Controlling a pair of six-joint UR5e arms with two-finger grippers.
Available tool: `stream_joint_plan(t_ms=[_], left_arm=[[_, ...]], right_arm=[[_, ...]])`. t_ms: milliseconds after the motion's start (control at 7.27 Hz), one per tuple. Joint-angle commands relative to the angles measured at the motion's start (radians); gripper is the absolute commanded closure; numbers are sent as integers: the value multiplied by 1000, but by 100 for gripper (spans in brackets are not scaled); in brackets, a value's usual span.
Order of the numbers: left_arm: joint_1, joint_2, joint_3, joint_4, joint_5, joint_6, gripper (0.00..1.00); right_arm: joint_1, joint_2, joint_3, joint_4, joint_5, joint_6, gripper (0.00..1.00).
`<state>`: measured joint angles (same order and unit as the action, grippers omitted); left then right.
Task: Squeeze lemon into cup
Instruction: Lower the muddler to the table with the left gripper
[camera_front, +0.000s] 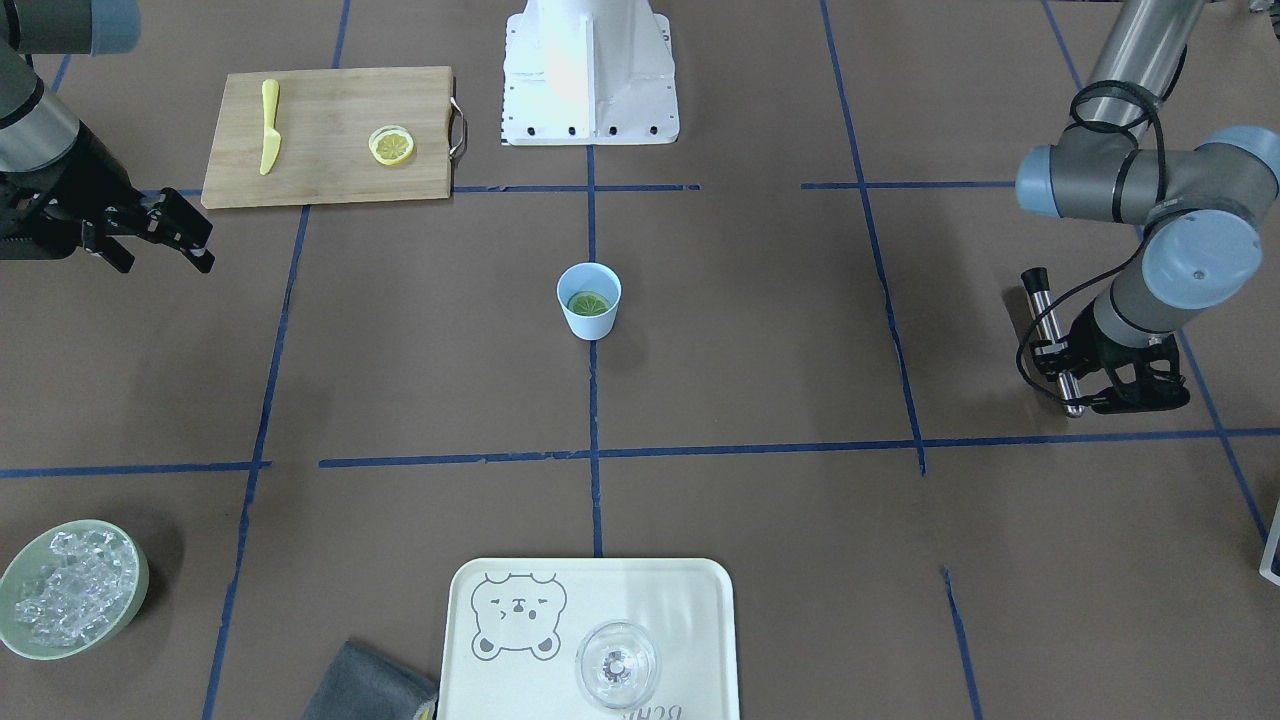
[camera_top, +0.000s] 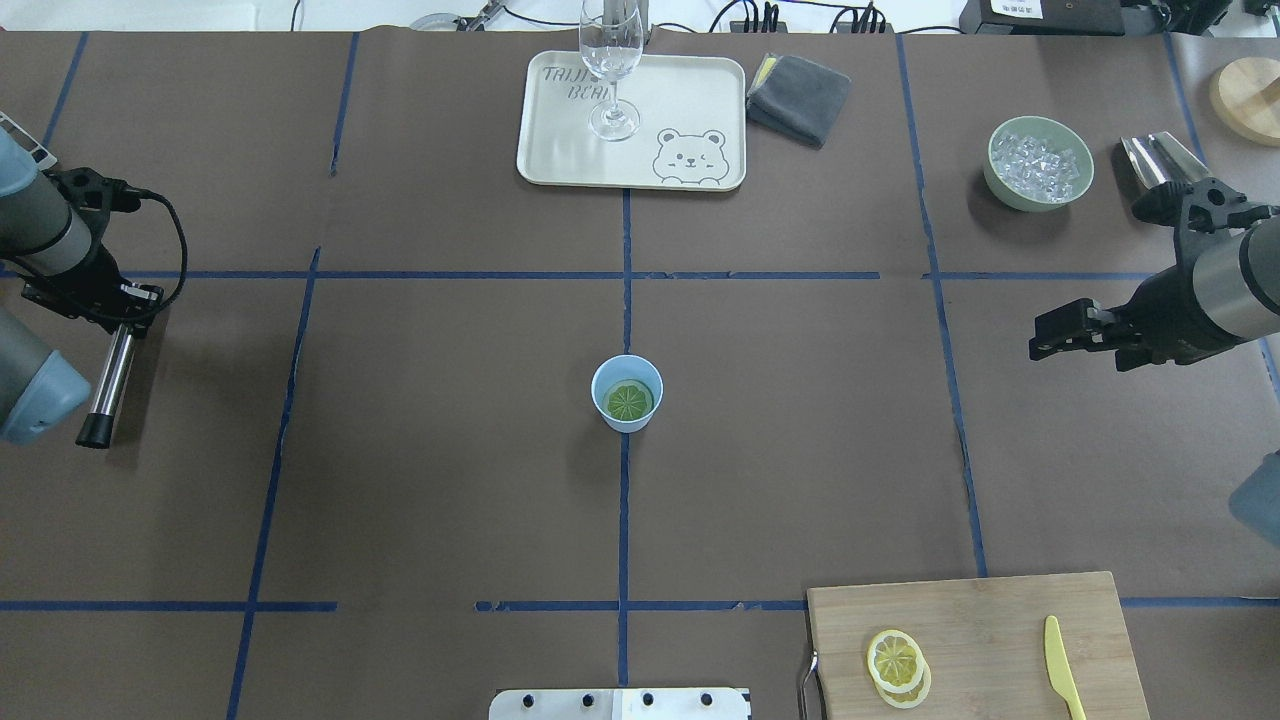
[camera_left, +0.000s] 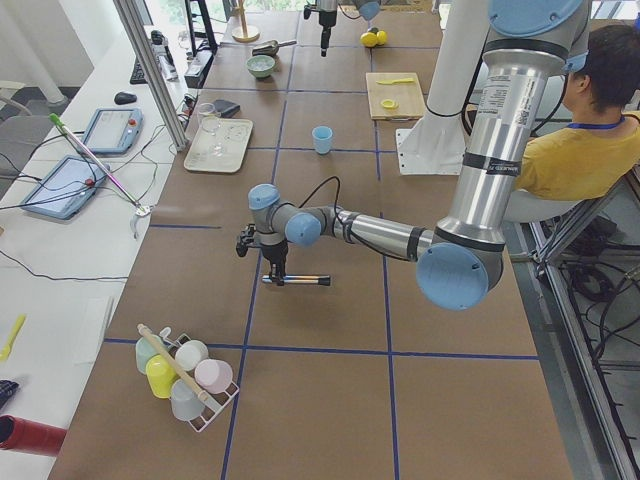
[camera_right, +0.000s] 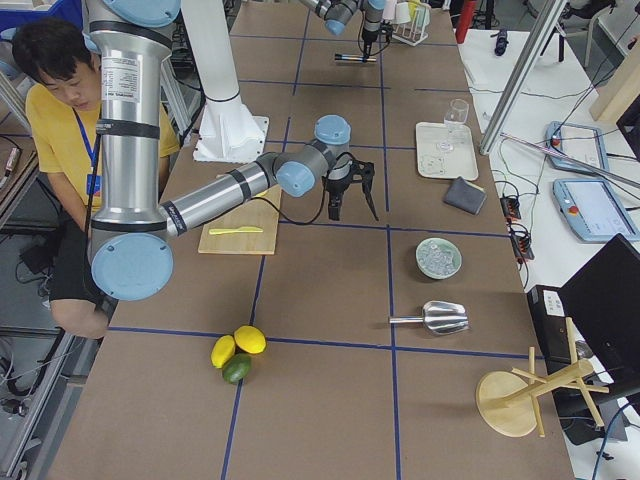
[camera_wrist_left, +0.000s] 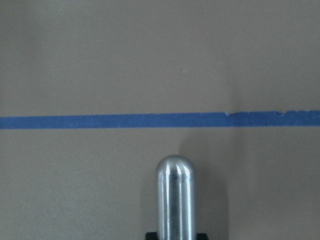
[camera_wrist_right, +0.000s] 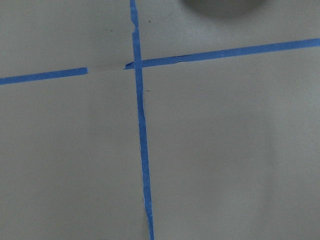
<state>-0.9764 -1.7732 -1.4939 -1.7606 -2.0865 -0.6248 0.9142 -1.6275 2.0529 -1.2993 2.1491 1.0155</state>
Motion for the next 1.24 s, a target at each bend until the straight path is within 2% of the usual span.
stream_joint_plan(t_ms=[0,138,275,688,825,962,1100], left_arm=[[1,6,1,-7,0,4,72],[1,8,1,-7,0,7,58],[-2,11,-8,-10,-1,7,1],[-4,14,-37,0,-1,7,0],[-30,14,-70,-11,-33,19,0],[-132,12,-75,-5,-131,184,0],[-203,18,-103,-2,-185,251,0]], right_arm=[[0,0,1,0,2,0,0],[0,0,0,0,2,0,0],[0,1,0,0,2,0,0],[18,2,0,-2,18,-12,0],[56,0,-8,-2,53,-20,0],[104,-12,-31,-3,95,-76,0],[176,-15,-68,-15,142,-194,0]])
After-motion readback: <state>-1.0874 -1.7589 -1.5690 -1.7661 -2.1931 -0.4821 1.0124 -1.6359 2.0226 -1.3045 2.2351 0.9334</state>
